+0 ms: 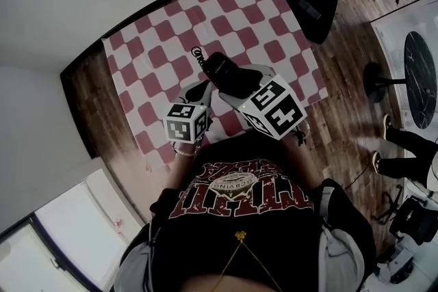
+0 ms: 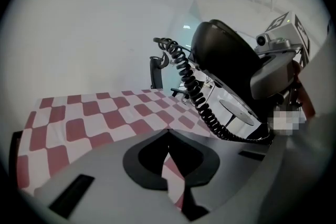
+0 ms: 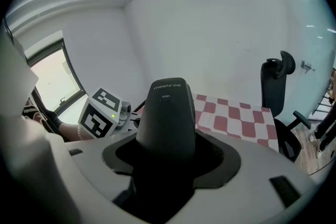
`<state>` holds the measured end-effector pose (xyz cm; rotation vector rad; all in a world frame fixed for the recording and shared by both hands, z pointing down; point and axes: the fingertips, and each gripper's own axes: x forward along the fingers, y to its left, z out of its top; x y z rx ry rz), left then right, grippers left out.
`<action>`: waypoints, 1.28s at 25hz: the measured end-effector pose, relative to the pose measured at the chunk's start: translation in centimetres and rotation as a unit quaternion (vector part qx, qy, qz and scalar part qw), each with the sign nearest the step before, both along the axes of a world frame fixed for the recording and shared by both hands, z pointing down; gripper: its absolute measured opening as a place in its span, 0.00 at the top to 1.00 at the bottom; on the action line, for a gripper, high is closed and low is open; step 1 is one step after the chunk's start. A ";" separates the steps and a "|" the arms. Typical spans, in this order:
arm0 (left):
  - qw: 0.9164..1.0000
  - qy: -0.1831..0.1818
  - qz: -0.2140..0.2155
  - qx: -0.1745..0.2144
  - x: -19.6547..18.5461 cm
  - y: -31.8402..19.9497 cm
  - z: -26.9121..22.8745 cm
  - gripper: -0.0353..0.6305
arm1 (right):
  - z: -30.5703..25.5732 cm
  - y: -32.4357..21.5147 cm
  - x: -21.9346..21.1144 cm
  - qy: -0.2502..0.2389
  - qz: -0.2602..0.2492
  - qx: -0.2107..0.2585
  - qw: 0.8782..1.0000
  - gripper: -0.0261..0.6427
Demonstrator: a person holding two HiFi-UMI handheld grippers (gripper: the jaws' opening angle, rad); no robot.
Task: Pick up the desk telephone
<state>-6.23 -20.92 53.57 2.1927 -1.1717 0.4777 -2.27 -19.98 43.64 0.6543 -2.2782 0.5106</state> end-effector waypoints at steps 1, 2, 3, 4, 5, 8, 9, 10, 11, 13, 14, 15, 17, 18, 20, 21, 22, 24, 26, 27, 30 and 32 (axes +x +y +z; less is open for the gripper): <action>1.000 0.000 0.000 0.000 0.0 0.0 0.1 0.95 | -0.2 0.0 -0.1 -0.002 -0.002 0.001 1.000 0.54; 1.000 0.000 0.000 -0.001 -0.1 0.0 0.1 0.95 | -0.5 0.1 -0.1 -0.003 -0.003 0.002 1.000 0.54; 1.000 -0.001 0.001 -0.002 -0.1 0.0 0.2 0.95 | -0.7 0.1 -0.2 -0.005 -0.004 0.003 1.000 0.54; 1.000 -0.001 0.001 -0.002 -0.1 0.1 0.3 0.95 | -0.9 0.1 -0.2 -0.005 -0.005 0.004 1.000 0.54; 1.000 -0.001 0.002 -0.002 -0.1 0.1 0.3 0.95 | -1.1 0.1 -0.3 -0.006 -0.006 0.005 1.000 0.54; 1.000 0.001 0.002 -0.001 0.0 0.0 0.3 0.95 | -1.5 0.2 -0.4 -0.009 -0.009 0.007 1.000 0.54; 1.000 0.001 0.003 -0.001 0.0 0.0 0.4 0.95 | -1.6 0.2 -0.4 -0.010 -0.010 0.007 1.000 0.54; 1.000 0.000 0.003 -0.002 0.0 0.1 0.4 0.95 | -1.7 0.3 -0.4 -0.010 -0.010 0.006 1.000 0.54; 1.000 -0.001 0.004 -0.002 0.0 0.1 0.4 0.95 | -1.7 0.3 -0.5 -0.011 -0.011 0.006 1.000 0.54; 1.000 -0.001 0.003 -0.003 0.0 0.2 0.5 0.95 | -1.7 0.4 -0.5 -0.011 -0.013 0.004 1.000 0.54; 1.000 -0.001 0.004 -0.003 0.0 0.2 0.5 0.95 | -1.7 0.4 -0.5 -0.011 -0.013 0.003 1.000 0.54; 1.000 -0.001 0.005 -0.002 0.0 0.2 0.6 0.95 | -1.6 0.4 -0.5 -0.009 -0.013 0.003 1.000 0.54; 1.000 -0.001 0.007 -0.001 0.0 0.2 0.6 0.95 | -1.5 0.4 -0.4 -0.007 -0.013 0.004 1.000 0.54; 1.000 -0.001 0.006 -0.001 0.0 0.2 0.5 0.95 | -1.4 0.5 -0.4 -0.007 -0.012 0.003 1.000 0.54; 1.000 -0.002 0.004 -0.002 0.1 0.2 0.4 0.95 | -1.5 0.5 -0.3 -0.006 -0.012 0.003 1.000 0.54; 1.000 -0.003 0.004 -0.003 0.1 0.2 0.4 0.95 | -1.5 0.5 -0.2 -0.006 -0.012 0.004 1.000 0.54; 1.000 -0.004 0.007 -0.004 0.1 0.3 0.4 0.95 | -1.5 0.5 -0.2 -0.006 -0.012 0.004 1.000 0.54; 1.000 -0.007 0.013 -0.005 0.2 0.4 0.4 0.95 | -1.6 0.6 -0.1 -0.006 -0.011 0.003 1.000 0.54; 1.000 -0.007 0.015 -0.005 0.3 0.5 0.3 0.95 | -1.6 0.6 -0.1 -0.006 -0.011 0.002 1.000 0.54; 1.000 -0.007 0.014 -0.005 0.3 0.4 0.3 0.95 | -1.6 0.6 -0.1 -0.006 -0.012 0.002 1.000 0.54; 1.000 -0.008 0.014 -0.004 0.3 0.4 0.4 0.95 | -1.4 0.7 -0.1 -0.004 -0.013 0.000 1.000 0.54; 1.000 -0.008 0.013 -0.005 0.3 0.4 0.4 0.95 | -1.3 0.7 0.0 -0.003 -0.014 -0.001 1.000 0.54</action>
